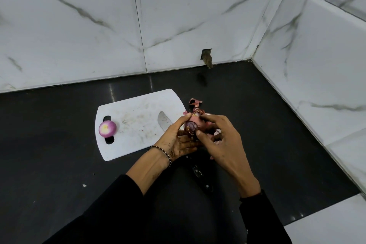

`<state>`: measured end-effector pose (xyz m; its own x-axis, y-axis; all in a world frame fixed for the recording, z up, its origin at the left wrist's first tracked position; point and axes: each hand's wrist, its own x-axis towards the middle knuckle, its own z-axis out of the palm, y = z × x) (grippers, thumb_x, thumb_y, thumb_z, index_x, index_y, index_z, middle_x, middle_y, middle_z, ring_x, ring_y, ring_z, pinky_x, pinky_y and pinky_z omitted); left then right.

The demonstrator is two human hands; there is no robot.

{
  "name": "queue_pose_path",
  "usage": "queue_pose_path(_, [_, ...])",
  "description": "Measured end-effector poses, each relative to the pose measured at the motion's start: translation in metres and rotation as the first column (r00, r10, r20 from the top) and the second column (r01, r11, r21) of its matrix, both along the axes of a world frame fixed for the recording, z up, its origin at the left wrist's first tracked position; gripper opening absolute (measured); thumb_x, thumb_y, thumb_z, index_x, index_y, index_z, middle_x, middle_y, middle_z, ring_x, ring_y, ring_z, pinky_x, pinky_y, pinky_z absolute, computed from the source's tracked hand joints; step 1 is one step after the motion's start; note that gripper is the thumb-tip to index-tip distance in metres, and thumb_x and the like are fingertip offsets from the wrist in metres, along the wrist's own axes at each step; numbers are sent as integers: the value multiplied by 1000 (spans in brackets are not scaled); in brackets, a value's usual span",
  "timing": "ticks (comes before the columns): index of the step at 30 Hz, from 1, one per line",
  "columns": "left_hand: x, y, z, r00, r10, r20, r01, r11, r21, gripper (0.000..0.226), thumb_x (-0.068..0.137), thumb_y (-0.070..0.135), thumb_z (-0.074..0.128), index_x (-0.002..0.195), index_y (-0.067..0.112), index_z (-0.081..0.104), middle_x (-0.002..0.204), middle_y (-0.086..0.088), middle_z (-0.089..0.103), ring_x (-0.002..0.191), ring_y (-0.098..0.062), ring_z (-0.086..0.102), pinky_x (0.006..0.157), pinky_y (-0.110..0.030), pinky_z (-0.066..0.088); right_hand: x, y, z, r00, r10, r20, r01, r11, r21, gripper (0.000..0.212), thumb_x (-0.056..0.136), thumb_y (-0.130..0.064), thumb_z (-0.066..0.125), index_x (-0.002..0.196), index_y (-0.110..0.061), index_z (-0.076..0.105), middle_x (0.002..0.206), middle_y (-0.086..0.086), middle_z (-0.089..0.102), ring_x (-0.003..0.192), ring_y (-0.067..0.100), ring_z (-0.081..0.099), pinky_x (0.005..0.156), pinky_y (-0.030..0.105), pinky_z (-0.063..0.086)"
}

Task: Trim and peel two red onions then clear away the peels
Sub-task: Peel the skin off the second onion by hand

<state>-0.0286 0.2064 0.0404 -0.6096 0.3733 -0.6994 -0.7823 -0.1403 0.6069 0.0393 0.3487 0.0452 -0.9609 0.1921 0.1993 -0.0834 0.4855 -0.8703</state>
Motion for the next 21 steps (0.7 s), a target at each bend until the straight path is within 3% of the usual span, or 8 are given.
queue_pose_path(6, [-1, 3, 0, 993, -41, -109, 35, 998, -53, 50, 84, 55, 66, 98, 7, 66, 79, -12, 75, 72, -24, 74, 65, -32, 57, -1, 5, 0, 1000, -14, -23, 15, 999, 51, 35, 90, -25, 74, 124, -30, 68, 115, -18, 56, 100, 7, 62, 60, 23, 56])
queue_pose_path(11, [-3, 3, 1, 986, -81, -143, 67, 993, -101, 48, 83, 55, 68, 98, 9, 64, 78, -12, 74, 69, -26, 71, 64, -32, 56, 0, 9, -2, 999, -15, -42, 19, 995, 97, 29, 93, -19, 71, 121, -26, 70, 113, -13, 61, 100, 3, 62, 75, 10, 48])
queue_pose_path(17, [-1, 6, -3, 976, -149, -159, 129, 983, -133, 52, 87, 61, 59, 90, 10, 71, 76, -11, 73, 62, -23, 67, 65, -33, 55, 2, 8, -5, 998, -67, 11, 66, 997, 47, 18, 95, -22, 67, 112, -23, 71, 107, -14, 65, 98, 1, 64, 77, 12, 50])
queue_pose_path(21, [0, 9, -4, 982, -129, -141, 115, 988, -108, 53, 90, 60, 54, 89, 9, 70, 71, -12, 71, 59, -22, 64, 63, -34, 53, 4, 6, -5, 994, -88, 71, 92, 995, -50, 16, 97, -27, 66, 112, -28, 70, 101, -12, 71, 97, 4, 67, 79, 24, 54])
